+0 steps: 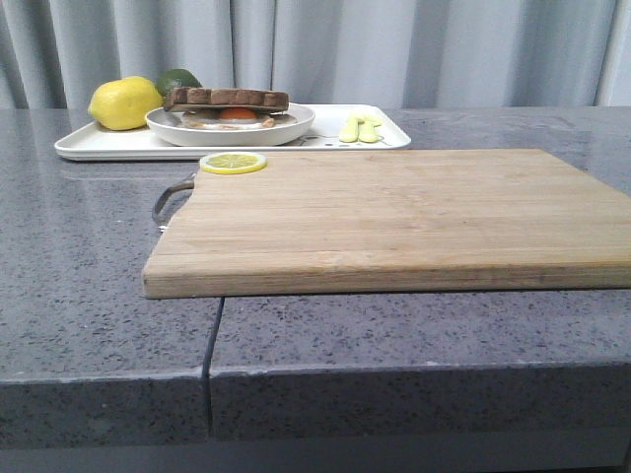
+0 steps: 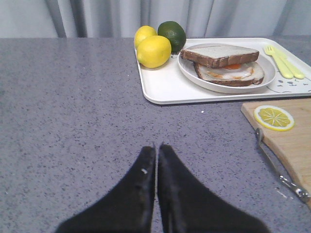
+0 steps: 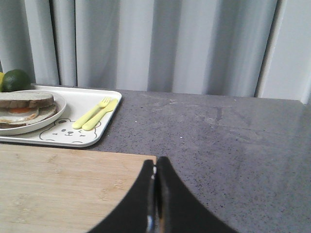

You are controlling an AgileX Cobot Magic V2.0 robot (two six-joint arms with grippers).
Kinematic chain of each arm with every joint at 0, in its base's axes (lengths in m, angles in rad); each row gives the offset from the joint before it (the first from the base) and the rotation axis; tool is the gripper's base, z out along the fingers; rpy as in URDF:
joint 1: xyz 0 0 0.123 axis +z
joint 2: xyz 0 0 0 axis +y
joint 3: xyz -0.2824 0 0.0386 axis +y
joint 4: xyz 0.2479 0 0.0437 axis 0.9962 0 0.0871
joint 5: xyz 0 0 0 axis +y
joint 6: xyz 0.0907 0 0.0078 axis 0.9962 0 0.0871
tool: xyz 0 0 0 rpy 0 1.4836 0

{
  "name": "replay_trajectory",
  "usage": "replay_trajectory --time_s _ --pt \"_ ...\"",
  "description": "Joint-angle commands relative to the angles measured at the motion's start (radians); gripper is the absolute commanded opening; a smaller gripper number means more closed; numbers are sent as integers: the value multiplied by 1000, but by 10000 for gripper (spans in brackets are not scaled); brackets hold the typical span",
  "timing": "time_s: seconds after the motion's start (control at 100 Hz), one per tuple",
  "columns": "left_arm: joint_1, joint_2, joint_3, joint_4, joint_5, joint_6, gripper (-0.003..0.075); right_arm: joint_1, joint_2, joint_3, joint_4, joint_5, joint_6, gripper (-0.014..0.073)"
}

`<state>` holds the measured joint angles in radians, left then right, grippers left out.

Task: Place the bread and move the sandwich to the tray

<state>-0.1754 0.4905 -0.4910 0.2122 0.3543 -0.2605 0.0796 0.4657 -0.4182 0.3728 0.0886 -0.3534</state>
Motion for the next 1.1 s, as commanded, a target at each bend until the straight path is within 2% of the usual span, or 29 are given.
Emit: replay_trajectory --time_s 0.0,0.22,0.28,0.52,0.75,0.83,1.09 --pt "22 -40 5 -35 -116 104 -20 -8 1 -27 3 -70 1 -68" --pt "97 -186 193 -86 -354 148 -19 -8 1 -27 3 -70 1 -68" --pt "111 -226 248 -86 -378 148 -20 -8 1 -27 3 -70 1 -68" --pt "193 -370 405 -128 -376 185 -20 -8 1 -27 3 -70 1 -68" --pt "203 -477 502 -153 -376 203 -20 -8 1 -27 3 -70 1 -68" --pt "203 -507 505 -166 -329 223 -20 -8 1 -27 3 -70 1 -68" --pt "203 -527 505 -180 -293 272 -20 -8 1 -27 3 -71 1 -68"
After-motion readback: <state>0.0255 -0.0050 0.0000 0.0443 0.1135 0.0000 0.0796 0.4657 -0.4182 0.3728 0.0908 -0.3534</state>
